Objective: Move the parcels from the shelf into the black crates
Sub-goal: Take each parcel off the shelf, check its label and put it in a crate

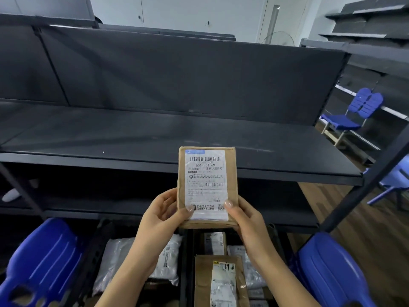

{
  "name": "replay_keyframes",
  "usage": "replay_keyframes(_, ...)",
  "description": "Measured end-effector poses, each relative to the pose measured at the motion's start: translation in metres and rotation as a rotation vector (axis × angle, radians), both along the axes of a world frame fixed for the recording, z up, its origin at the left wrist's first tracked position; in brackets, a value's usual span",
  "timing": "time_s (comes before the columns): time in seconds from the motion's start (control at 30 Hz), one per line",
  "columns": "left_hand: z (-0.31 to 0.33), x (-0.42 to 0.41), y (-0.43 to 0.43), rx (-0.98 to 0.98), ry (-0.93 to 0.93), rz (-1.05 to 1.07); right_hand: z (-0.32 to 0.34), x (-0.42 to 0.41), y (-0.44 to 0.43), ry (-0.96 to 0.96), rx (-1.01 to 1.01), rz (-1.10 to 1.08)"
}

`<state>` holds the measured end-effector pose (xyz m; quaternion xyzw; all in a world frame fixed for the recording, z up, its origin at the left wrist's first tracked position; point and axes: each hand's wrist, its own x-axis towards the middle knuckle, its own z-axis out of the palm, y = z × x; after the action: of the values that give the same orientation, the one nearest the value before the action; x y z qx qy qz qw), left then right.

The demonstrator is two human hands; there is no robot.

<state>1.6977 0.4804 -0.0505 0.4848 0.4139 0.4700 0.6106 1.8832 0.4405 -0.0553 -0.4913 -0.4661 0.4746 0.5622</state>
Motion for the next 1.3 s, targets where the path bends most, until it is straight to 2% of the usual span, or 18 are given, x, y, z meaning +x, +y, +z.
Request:
replay_keyframes(0.47, -0.037, -0.007, -0.008, -0.102, 0.001, -0.028, -0.039, 0.005, -0.009, 0.068, -0.130, -0.038)
replay_keyframes(0.67, -0.062, -0.016, -0.020, -0.195, 0.077, 0.015, -0.067, -0.005, -0.019, 0.031, -0.205, -0.079)
replay_keyframes(0.93, -0.082, -0.050, -0.052, -0.288, 0.176, 0.027, -0.103, -0.042, -0.031, -0.117, -0.316, -0.038)
replay_keyframes(1.17, -0.133, -0.097, -0.064, -0.396, 0.386, 0.066, -0.147, -0.097, -0.053, -0.297, -0.431, -0.014)
replay_keyframes(1.3, -0.178, -0.125, -0.066, -0.355, 0.553, 0.008, -0.178, -0.129, -0.065, -0.405, -0.515, -0.045)
